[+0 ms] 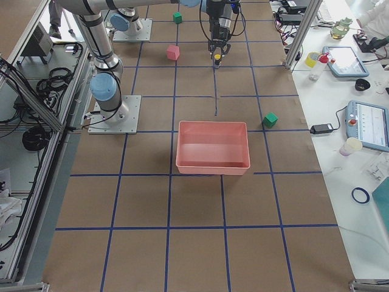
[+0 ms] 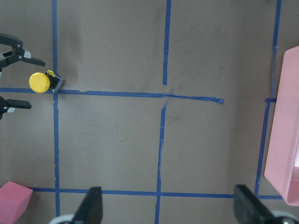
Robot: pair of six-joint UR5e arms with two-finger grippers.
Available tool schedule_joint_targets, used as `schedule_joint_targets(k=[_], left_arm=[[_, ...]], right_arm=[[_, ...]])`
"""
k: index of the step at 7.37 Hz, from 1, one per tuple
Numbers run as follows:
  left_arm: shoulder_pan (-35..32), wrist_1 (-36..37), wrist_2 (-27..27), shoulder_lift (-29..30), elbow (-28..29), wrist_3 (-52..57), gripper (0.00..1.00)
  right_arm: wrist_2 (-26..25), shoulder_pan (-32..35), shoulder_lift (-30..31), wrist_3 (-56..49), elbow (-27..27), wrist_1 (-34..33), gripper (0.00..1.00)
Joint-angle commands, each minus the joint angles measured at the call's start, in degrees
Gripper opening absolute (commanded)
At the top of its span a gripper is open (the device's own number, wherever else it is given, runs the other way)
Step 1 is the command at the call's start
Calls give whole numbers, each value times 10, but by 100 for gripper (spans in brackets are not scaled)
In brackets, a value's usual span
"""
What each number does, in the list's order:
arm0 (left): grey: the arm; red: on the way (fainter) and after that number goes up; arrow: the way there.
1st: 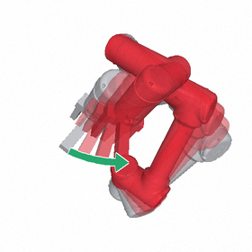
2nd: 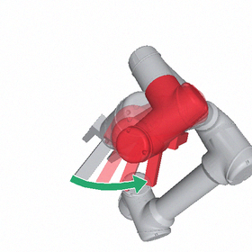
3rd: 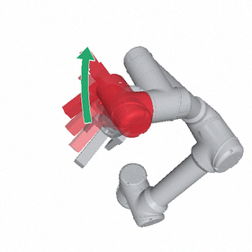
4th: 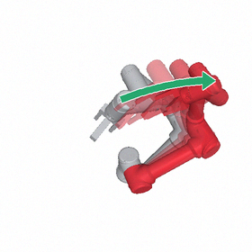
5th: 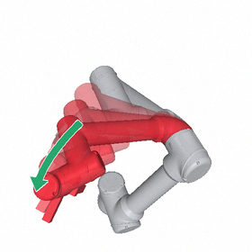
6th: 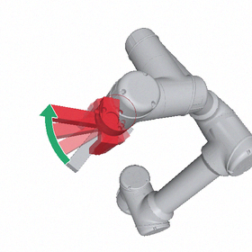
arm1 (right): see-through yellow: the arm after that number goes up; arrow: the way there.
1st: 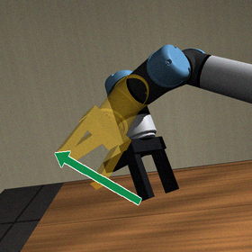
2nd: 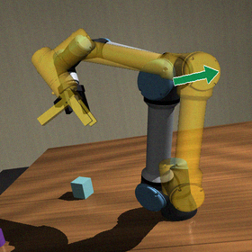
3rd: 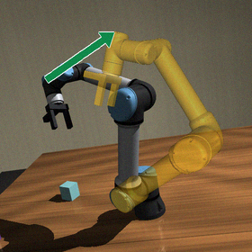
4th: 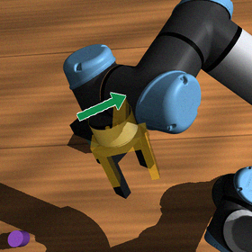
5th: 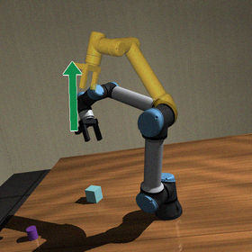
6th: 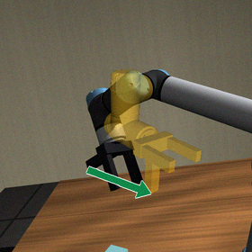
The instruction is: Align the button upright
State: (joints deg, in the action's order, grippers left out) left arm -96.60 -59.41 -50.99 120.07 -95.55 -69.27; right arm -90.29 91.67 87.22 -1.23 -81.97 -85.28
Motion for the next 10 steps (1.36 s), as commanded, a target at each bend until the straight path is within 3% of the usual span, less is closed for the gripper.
schedule_joint_targets(k=[1,3,5,7,10], left_arm=[[8,-28,-78,-76,26,52,100],[18,-132,-141,-135,104,139,100],[28,-201,-197,-194,138,293,100],[44,-233,-262,-245,133,481,100],[62,-255,-386,-273,128,732,100]], right_arm=[[0,0,0,0,0,1,100],[0,0,0,0,0,1,100],[-1,0,0,0,0,1,100],[-1,0,0,0,0,2,100],[0,0,0,0,0,0,100]])
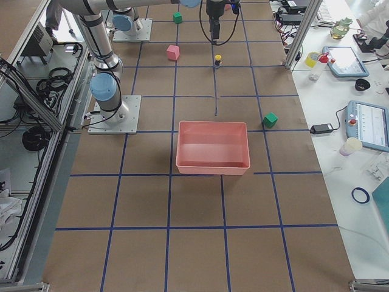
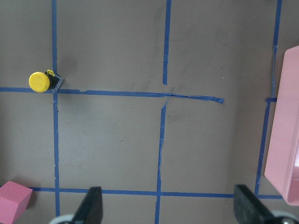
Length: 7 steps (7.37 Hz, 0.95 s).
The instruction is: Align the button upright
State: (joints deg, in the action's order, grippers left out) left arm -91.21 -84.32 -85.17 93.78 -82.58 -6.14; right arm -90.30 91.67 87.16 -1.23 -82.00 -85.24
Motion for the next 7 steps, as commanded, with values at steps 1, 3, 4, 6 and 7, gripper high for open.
schedule_joint_targets(k=[1,3,4,6,7], left_arm=[[23,-26,-47,-19,0,109,100],[34,-40,-47,-21,-1,108,100],[34,-40,-29,-12,1,98,100],[38,-40,-24,-18,1,103,100],[37,-44,-26,-12,1,103,100]], right_arm=[[0,0,0,0,0,0,100],[0,0,0,0,0,0,100],[1,0,0,0,0,0,100],[2,0,0,0,0,-3,100],[1,1,0,0,0,-3,100]])
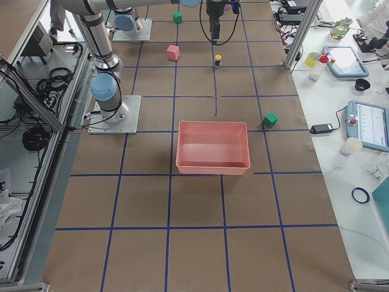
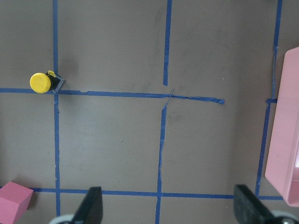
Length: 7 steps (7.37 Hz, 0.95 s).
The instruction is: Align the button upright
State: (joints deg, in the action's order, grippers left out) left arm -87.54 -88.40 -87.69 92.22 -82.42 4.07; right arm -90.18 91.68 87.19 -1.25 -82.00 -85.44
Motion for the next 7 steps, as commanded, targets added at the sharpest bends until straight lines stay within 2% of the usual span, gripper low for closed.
schedule_joint_targets(k=[1,7], left_arm=[[2,-4,2,4,-9,-3,100],[2,-28,2,-6,-6,-2,100]], right_arm=[[0,1,0,0,0,2,100],[0,1,0,0,0,1,100]])
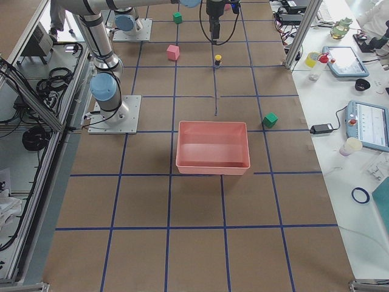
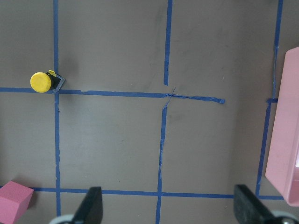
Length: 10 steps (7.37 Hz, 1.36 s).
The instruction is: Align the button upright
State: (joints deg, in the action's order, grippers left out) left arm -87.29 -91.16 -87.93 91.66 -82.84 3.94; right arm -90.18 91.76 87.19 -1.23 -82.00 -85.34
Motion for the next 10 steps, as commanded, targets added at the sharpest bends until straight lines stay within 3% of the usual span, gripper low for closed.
schedule_joint_targets(k=[1,10], left_arm=[[-1,-1,5,-1,0,0,100],[10,-3,2,6,0,-3,100]], right_arm=[[0,0,0,0,0,0,100],[2,4,0,0,1,-2,100]])
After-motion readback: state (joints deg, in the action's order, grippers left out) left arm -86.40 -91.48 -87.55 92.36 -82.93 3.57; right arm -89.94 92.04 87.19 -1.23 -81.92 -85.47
